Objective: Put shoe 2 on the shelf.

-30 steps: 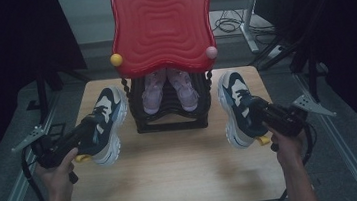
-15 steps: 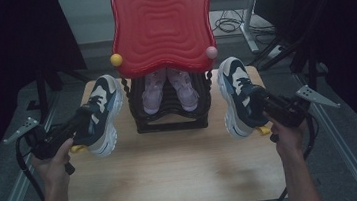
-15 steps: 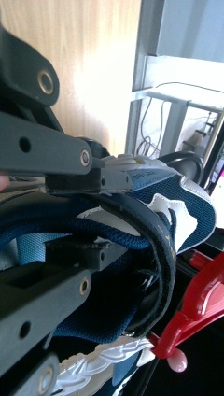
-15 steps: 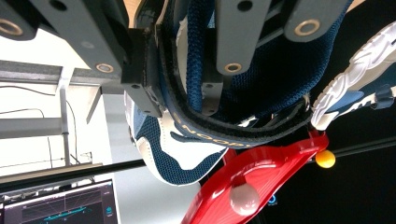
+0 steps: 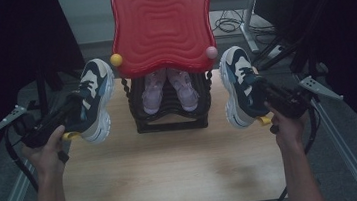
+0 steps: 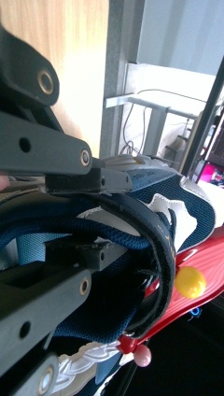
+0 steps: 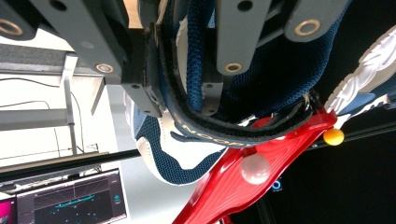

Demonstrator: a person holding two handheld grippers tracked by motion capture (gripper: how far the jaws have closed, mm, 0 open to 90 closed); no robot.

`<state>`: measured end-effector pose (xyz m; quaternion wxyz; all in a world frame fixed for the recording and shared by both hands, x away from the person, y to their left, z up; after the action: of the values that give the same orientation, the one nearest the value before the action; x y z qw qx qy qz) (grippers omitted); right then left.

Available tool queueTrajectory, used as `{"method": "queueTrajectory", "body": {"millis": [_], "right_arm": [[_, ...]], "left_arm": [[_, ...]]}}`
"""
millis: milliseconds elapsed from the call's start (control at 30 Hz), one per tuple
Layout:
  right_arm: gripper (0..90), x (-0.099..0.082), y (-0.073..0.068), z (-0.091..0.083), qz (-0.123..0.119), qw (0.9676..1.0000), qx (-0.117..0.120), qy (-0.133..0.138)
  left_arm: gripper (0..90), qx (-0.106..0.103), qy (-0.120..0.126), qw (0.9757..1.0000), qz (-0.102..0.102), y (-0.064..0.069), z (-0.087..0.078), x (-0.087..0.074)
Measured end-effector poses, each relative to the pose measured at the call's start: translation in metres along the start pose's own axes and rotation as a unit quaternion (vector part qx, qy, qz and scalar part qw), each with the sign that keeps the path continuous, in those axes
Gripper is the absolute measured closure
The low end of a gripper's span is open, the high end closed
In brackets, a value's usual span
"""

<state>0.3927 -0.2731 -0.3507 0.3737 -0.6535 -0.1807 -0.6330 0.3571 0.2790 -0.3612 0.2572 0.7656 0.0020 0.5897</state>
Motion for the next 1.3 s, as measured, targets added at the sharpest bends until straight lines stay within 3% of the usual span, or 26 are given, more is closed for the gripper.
{"method": "queueTrajectory", "body": {"millis": [300,533,767,1067,1300], "right_arm": [[71.8,0.020,-0.001,0.011,-0.012,0.9999,-0.005,0.008],[71.8,0.040,-0.005,0.017,-0.021,0.9997,-0.001,0.015],[71.8,0.054,-0.008,0.021,-0.022,0.9995,0.000,0.022],[71.8,0.064,-0.011,0.024,-0.030,0.9994,0.000,0.020],[71.8,0.070,-0.013,0.031,-0.031,0.9993,0.002,0.019]], "left_arm": [[71.9,0.005,0.017,0.9998,0.009,0.006,0.006,0.022],[71.9,-0.010,0.020,0.9997,0.006,0.015,0.010,0.035],[71.4,-0.002,0.023,0.9996,0.012,0.020,0.008,0.047],[71.8,0.005,0.036,0.9993,0.005,0.014,0.007,0.058],[72.0,0.001,0.050,0.9987,0.009,0.021,0.006,0.074]]}}
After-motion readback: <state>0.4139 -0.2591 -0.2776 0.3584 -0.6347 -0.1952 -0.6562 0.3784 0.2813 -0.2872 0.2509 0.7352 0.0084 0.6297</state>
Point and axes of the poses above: each handheld gripper's, and its own axes: z roughly forward along the jaws, x roughly out of its top, y roughly to its right, the point moved 7 cm from there along z, roughly forward along the jaws, and after that the axes turned 10 degrees about x, right-handed, at the moved point
